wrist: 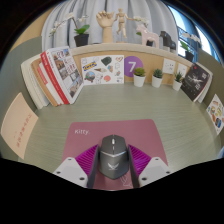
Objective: Arrange mouse
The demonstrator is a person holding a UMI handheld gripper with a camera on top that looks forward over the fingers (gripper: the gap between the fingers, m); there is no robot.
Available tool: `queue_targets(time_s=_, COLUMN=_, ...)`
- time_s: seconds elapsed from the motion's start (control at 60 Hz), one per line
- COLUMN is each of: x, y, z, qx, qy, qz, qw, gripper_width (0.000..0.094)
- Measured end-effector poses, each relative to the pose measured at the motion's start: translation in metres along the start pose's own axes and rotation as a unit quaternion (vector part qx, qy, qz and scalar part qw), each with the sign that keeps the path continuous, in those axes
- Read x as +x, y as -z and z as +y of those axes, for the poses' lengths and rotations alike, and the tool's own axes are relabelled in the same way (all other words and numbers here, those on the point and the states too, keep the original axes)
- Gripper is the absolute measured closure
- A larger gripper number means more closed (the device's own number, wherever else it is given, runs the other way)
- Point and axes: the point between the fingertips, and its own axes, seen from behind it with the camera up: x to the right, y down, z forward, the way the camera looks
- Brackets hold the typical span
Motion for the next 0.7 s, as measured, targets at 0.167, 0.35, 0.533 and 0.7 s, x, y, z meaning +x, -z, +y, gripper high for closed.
queue_targets(time_s=0.167, x=-0.007, y=0.009, z=0.003, qx=-0.021, qy=0.027, qz=-0.008, qw=0.999, gripper_width=0.0070)
queue_targets(time_s=0.35, x=-0.007, y=0.065, z=-0.035, qx=0.000, qy=0.020, qz=-0.005, qw=1.000, gripper_width=0.0072)
queue_targets(time_s=0.533, x=0.005, y=0.145, z=-0.081, qx=0.039, qy=-0.006, qz=0.015, qw=0.999, gripper_width=0.0071)
queue_targets(time_s=0.7, x=0.011, y=0.211, z=-0.118, qx=0.088, qy=-0.022, qz=0.029, qw=0.995, gripper_width=0.0073)
